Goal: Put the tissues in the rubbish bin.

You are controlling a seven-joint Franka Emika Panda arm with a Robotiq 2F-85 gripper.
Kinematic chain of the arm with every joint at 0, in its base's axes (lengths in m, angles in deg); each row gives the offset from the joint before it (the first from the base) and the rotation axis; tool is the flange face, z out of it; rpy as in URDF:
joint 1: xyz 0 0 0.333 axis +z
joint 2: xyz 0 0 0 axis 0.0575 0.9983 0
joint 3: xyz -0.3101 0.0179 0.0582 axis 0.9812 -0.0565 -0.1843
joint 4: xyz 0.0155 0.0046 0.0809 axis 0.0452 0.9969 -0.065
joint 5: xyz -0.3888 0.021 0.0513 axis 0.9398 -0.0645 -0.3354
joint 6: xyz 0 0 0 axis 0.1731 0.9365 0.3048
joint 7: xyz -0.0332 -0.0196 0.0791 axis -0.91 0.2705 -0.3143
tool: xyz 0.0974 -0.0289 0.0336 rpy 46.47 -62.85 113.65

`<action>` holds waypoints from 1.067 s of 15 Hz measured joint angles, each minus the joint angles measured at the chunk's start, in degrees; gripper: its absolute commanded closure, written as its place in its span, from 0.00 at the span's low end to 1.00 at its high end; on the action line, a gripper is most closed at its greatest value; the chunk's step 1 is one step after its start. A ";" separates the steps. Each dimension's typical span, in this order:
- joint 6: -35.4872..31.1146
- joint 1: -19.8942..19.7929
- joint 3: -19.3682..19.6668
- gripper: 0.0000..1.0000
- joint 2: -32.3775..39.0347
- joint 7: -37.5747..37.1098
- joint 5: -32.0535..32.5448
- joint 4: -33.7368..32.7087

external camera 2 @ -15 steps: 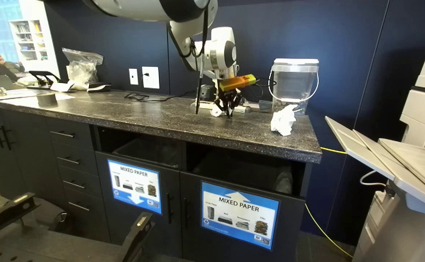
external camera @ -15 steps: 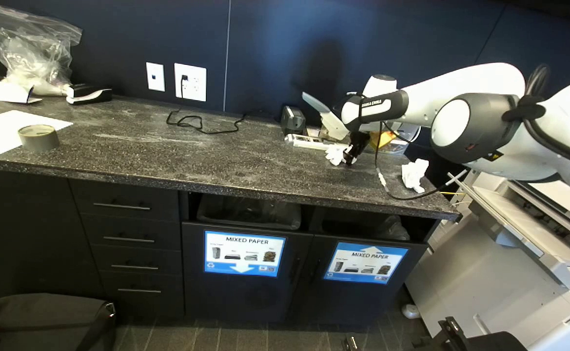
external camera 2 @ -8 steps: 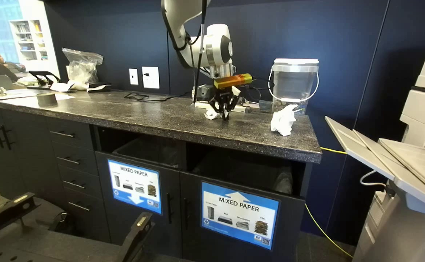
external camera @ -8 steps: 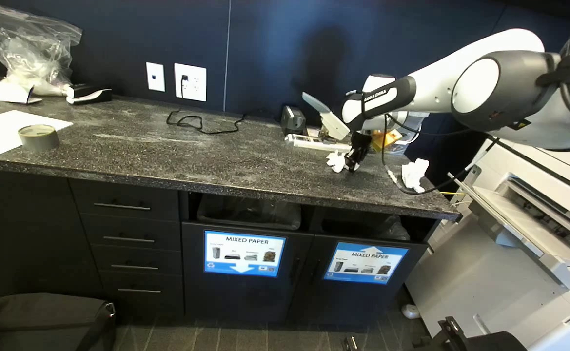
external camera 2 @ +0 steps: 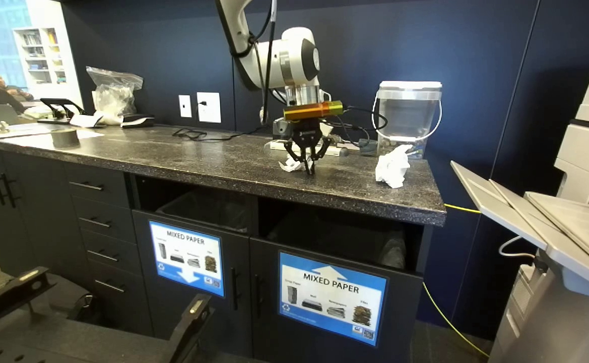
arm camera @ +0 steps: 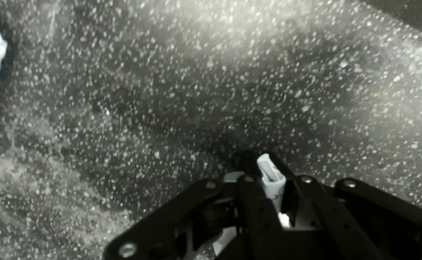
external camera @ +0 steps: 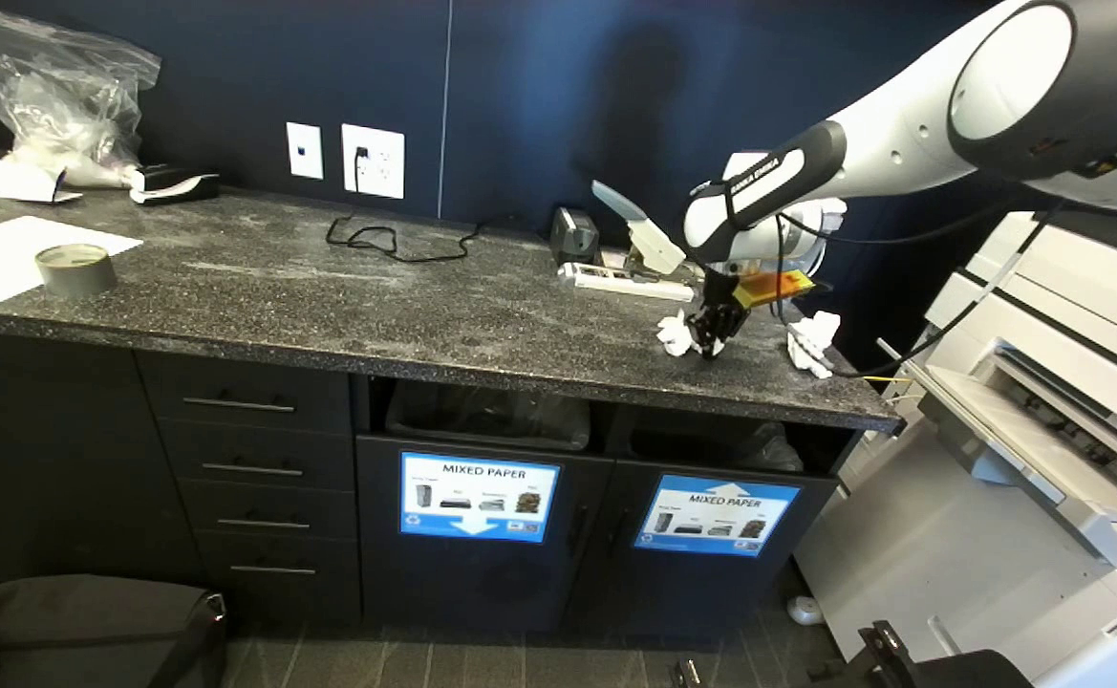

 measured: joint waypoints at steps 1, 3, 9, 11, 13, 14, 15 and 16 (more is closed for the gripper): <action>-0.78 0.17 0.30 0.88 -1.53 -1.76 -0.17 2.68; -2.77 0.48 0.77 0.88 -4.67 -4.73 -0.85 8.23; -6.81 1.50 1.52 0.88 -14.31 -8.30 -1.29 25.70; -7.66 1.79 1.68 0.88 -17.62 -9.18 -1.29 31.75; -8.90 2.09 1.92 0.88 -20.93 -10.08 -1.29 38.04; -9.62 2.22 2.04 0.88 -22.54 -10.50 -1.28 41.32; -10.51 2.32 2.16 0.88 -24.05 -10.90 -1.28 44.60; -11.54 2.35 2.24 0.88 -25.48 -11.31 -1.28 47.89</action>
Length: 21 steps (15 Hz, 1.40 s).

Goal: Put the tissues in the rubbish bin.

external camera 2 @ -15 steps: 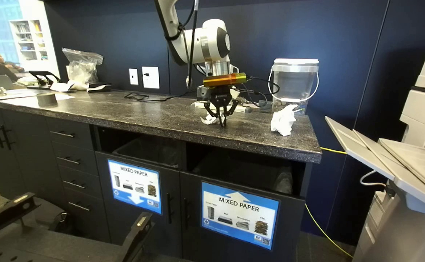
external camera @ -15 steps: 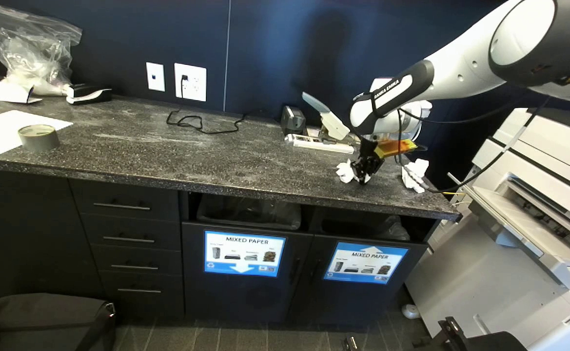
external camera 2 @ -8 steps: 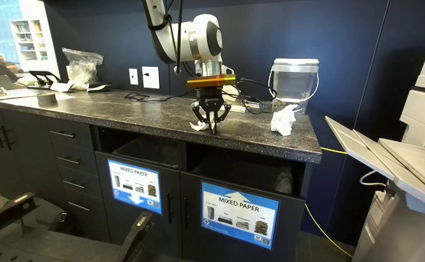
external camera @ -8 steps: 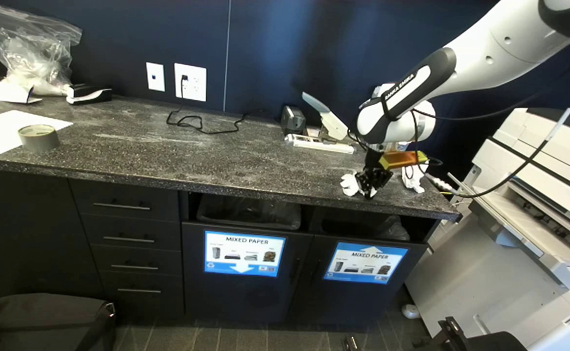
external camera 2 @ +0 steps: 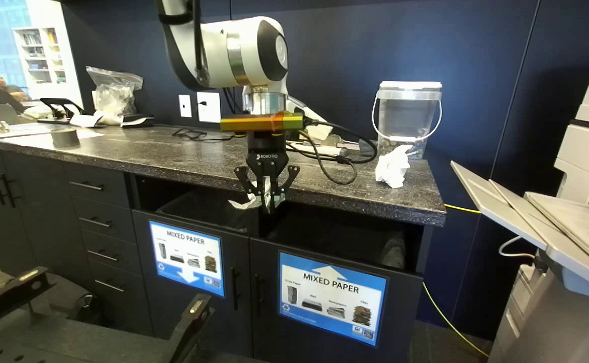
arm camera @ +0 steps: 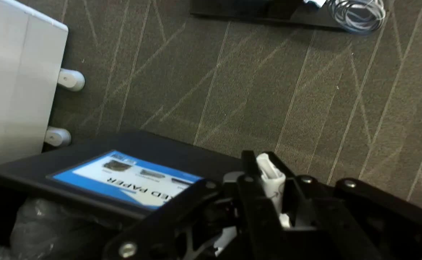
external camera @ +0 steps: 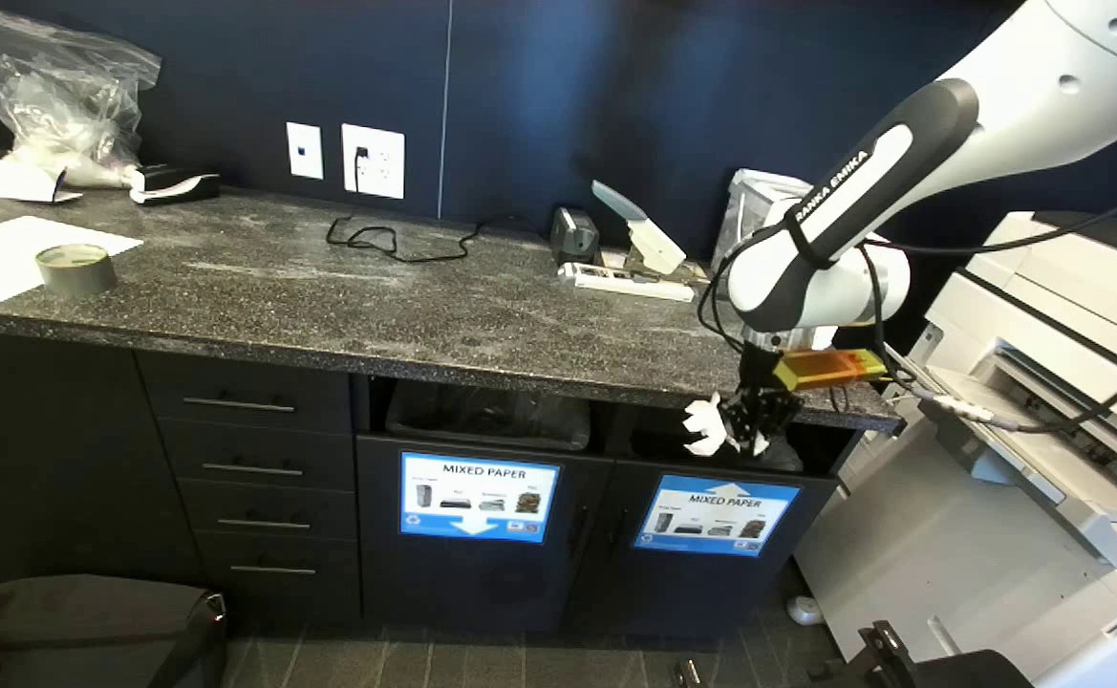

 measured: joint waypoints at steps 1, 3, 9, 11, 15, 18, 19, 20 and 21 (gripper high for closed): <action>-1.71 0.00 0.10 0.88 -1.33 -0.49 0.00 3.44; -7.03 0.01 0.44 0.88 -3.36 -1.80 -0.01 10.48; -33.61 1.19 3.58 0.88 0.93 -7.59 -1.11 22.72; -41.44 2.20 4.94 0.88 4.94 -7.80 -3.48 21.88; -50.28 3.57 5.83 0.88 13.33 -7.79 -9.07 16.08; -54.30 3.75 5.87 0.88 19.02 -7.79 -12.29 10.11; -55.44 3.75 5.89 0.88 20.64 -7.80 -13.00 8.21; -56.26 3.75 5.91 0.88 22.11 -7.79 -13.61 6.41; -56.78 3.75 5.94 0.88 23.53 -7.79 -14.06 4.59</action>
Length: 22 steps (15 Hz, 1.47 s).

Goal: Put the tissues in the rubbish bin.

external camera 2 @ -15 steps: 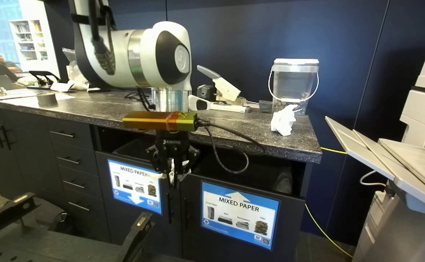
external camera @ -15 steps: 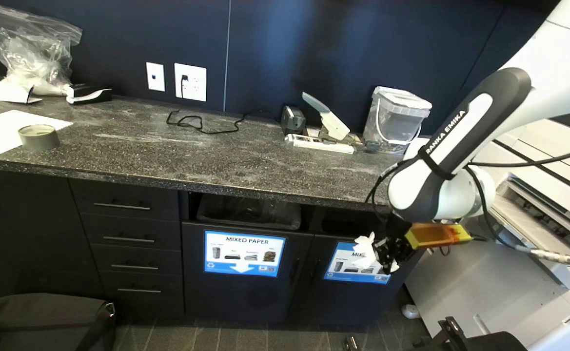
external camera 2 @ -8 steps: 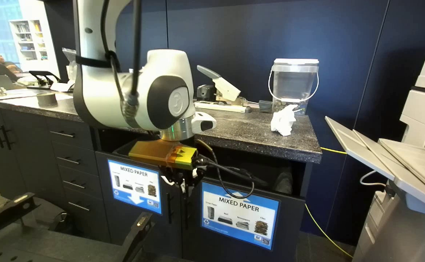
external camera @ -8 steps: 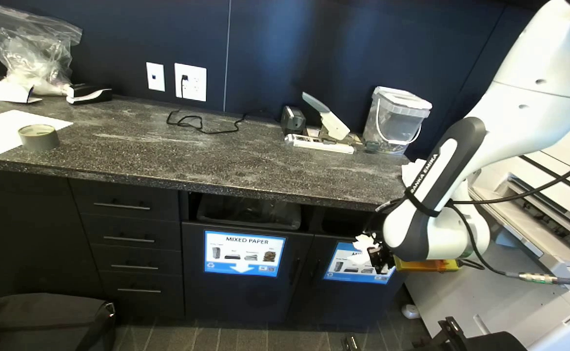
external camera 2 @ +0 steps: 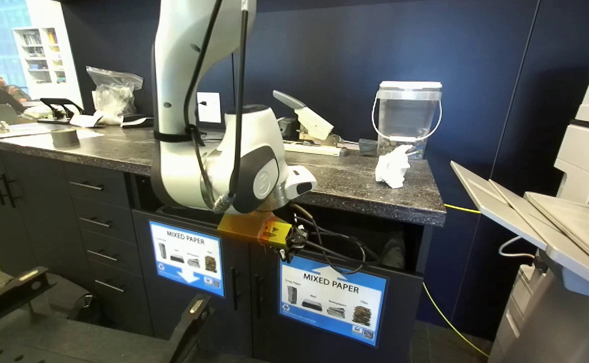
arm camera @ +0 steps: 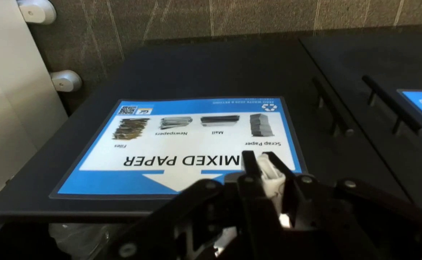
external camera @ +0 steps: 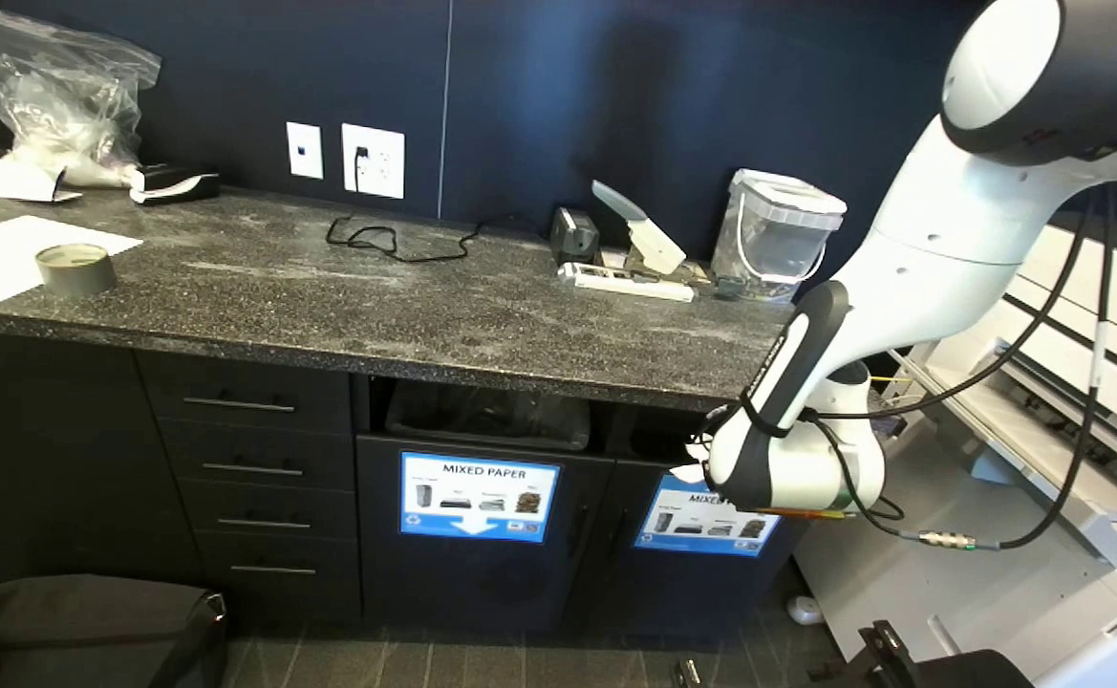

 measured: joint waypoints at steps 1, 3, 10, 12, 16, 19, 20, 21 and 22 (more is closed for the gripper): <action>-0.36 0.00 0.05 0.88 1.34 0.00 -0.30 -1.75; -0.92 0.00 0.25 0.88 3.99 0.00 -0.46 -5.30; -6.26 -0.06 0.73 0.88 11.02 -0.13 -1.80 -14.69; -9.23 -0.37 0.27 0.88 12.94 -0.34 -1.87 -16.39; -10.89 -0.73 -0.45 0.88 17.30 -0.38 -1.87 -21.70; -10.96 -0.73 -0.44 0.88 19.36 -0.36 -1.88 -25.30; -10.77 -0.72 -0.44 0.88 20.21 -0.35 -1.89 -26.51; -10.76 -0.72 -0.41 0.88 21.10 -0.35 -1.89 -27.70; -10.75 -0.72 -0.36 0.88 22.01 -0.34 -1.91 -28.83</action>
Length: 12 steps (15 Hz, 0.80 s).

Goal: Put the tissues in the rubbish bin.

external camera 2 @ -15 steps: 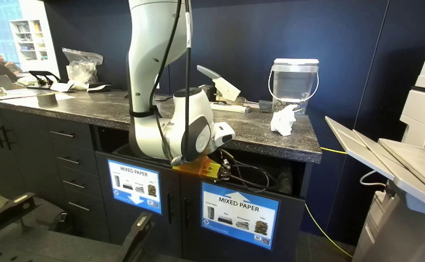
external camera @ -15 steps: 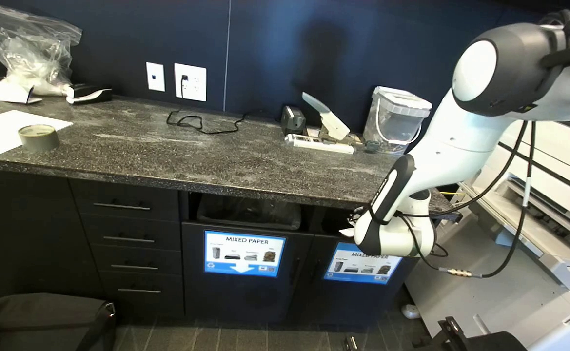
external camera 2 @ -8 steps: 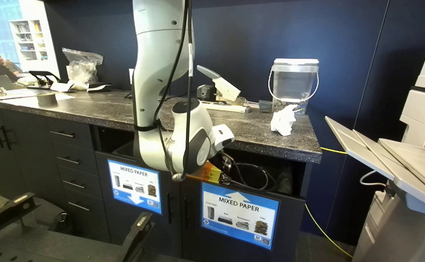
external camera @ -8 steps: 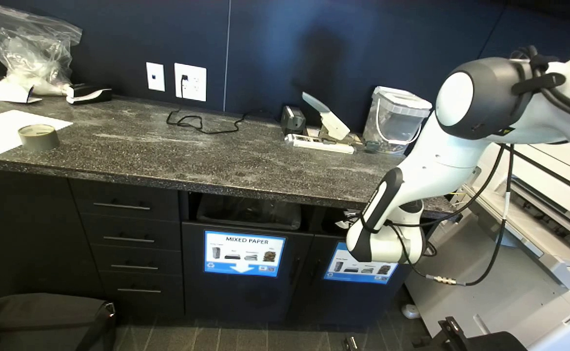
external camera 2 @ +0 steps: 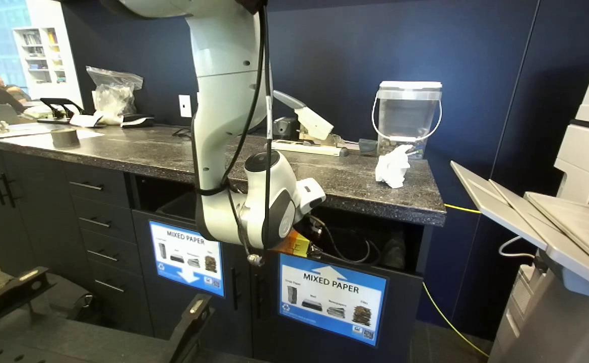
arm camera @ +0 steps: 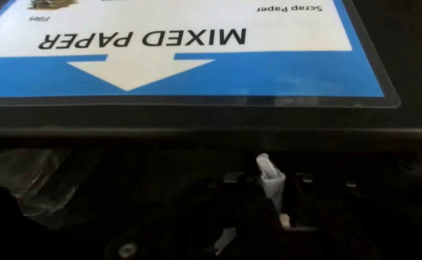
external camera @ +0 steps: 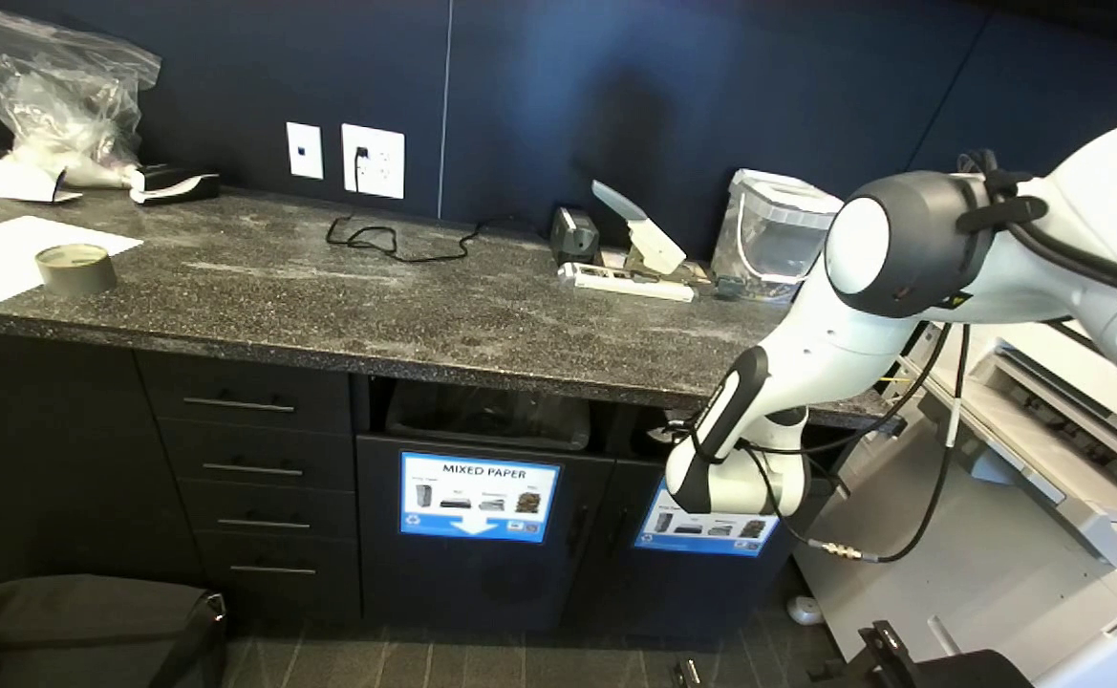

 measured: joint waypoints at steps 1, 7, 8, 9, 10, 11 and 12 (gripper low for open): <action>-0.65 0.01 0.05 0.89 0.44 0.00 -0.04 -0.47; -1.16 0.02 0.09 0.35 0.66 0.18 -0.05 -0.64; -1.18 0.03 0.10 0.28 0.66 0.26 -0.05 -0.63; -1.21 0.03 0.12 0.22 0.66 0.36 -0.05 -0.62; -1.24 0.05 0.15 0.13 0.66 0.47 -0.05 -0.60; -1.25 0.09 0.20 0.07 0.66 0.63 -0.05 -0.59; -1.26 0.15 0.27 0.01 0.63 0.91 -0.05 -0.54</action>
